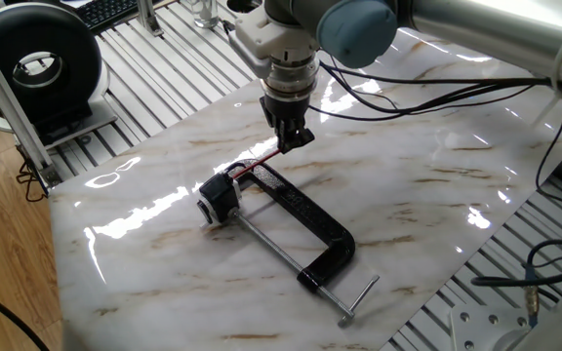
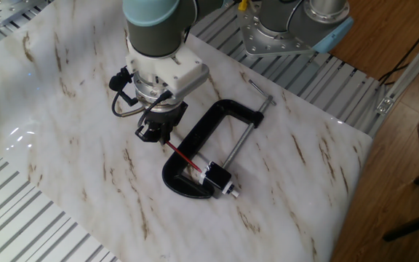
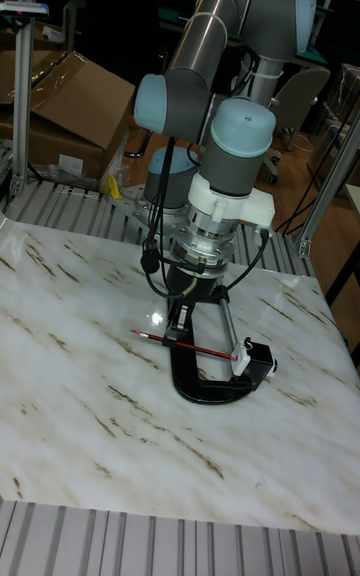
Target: Insert the pencil into the pencil sharpener
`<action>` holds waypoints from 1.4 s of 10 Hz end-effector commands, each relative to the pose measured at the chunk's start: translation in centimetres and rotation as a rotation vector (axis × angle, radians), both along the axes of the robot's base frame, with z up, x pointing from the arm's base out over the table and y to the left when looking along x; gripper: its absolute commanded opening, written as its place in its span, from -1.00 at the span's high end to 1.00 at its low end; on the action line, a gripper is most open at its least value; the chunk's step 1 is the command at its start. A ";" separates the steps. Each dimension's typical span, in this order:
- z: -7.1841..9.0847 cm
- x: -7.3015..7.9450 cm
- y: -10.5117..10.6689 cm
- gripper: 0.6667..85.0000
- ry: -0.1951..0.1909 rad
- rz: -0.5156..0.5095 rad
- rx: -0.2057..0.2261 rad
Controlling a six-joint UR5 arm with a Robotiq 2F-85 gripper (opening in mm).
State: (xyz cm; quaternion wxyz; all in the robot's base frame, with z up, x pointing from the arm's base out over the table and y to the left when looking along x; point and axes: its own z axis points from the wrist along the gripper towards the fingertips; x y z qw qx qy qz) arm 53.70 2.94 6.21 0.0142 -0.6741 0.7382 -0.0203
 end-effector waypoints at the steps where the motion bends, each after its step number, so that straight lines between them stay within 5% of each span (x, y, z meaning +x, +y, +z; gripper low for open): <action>1: 0.0 0.1 0.0 0.99 -0.006 -0.003 0.016; 7: -1.2 0.3 0.7 0.99 -0.035 -0.021 0.016; 14: -0.3 -0.3 -0.2 0.99 -0.020 -0.008 0.029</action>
